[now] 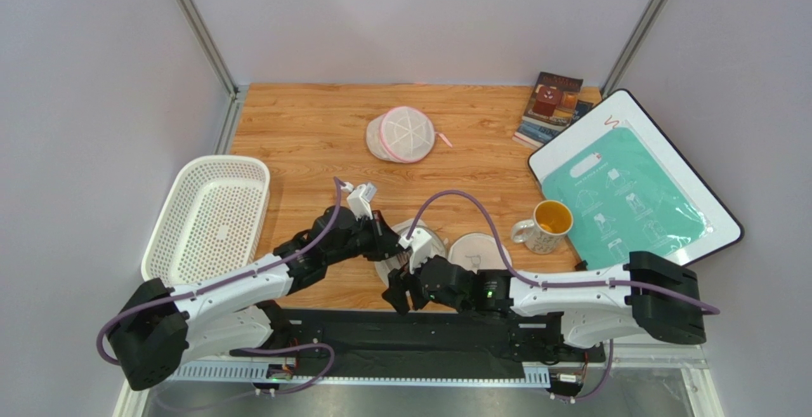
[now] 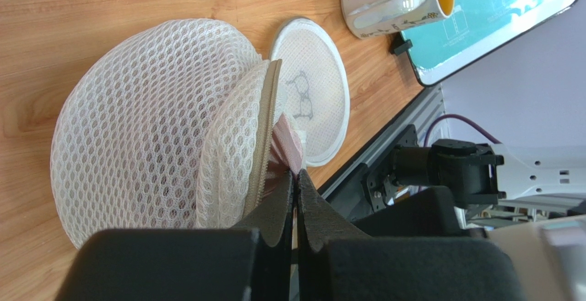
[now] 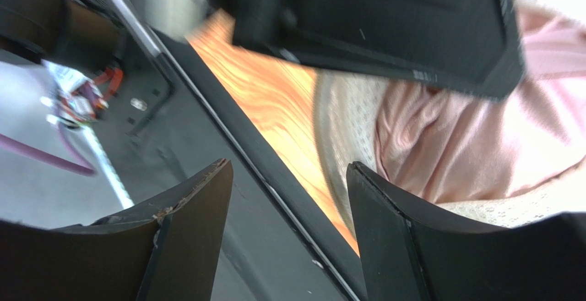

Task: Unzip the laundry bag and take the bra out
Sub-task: Pick up the bra from the laundry bag.

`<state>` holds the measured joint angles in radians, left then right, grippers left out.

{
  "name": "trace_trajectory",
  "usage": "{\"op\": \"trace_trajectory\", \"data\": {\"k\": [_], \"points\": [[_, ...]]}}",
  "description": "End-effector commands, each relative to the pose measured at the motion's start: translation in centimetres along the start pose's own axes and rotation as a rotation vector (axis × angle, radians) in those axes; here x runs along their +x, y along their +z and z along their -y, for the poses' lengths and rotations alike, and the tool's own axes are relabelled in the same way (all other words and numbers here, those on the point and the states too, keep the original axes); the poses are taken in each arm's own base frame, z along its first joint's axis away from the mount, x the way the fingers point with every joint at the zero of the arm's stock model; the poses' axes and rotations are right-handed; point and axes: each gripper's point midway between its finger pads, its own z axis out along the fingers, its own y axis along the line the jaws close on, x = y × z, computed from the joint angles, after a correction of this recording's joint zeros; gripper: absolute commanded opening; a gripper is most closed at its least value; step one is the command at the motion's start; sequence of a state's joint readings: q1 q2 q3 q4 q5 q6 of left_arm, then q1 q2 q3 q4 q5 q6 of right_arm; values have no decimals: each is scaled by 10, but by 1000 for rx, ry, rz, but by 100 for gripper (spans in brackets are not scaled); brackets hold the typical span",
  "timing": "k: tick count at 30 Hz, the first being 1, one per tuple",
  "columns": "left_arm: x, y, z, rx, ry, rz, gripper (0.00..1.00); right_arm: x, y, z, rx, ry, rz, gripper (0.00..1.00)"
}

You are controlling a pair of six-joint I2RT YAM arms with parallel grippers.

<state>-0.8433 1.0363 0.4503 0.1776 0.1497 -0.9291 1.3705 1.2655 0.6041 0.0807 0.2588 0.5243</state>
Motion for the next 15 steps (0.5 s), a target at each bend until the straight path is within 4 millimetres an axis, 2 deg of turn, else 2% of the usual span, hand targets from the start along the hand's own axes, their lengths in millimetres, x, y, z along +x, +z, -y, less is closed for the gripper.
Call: {"op": "trace_trajectory", "data": {"k": [1,4,5,8,11,15], "points": [[-7,-1,18,85,9,21,0,7,9,8,30,-26,12,66],[-6,-1,21,101,-17,25,0,17,17,17,68,-49,-14,55],[-6,-1,19,101,-27,30,0,16,19,14,61,-52,-12,42],[-8,-2,18,111,-70,58,0,19,28,7,24,-70,-26,24],[-9,-2,20,129,-113,81,0,22,34,2,-1,-74,-28,19],[-14,-5,24,151,-135,105,0,32,38,4,-7,-71,-39,19]]}}
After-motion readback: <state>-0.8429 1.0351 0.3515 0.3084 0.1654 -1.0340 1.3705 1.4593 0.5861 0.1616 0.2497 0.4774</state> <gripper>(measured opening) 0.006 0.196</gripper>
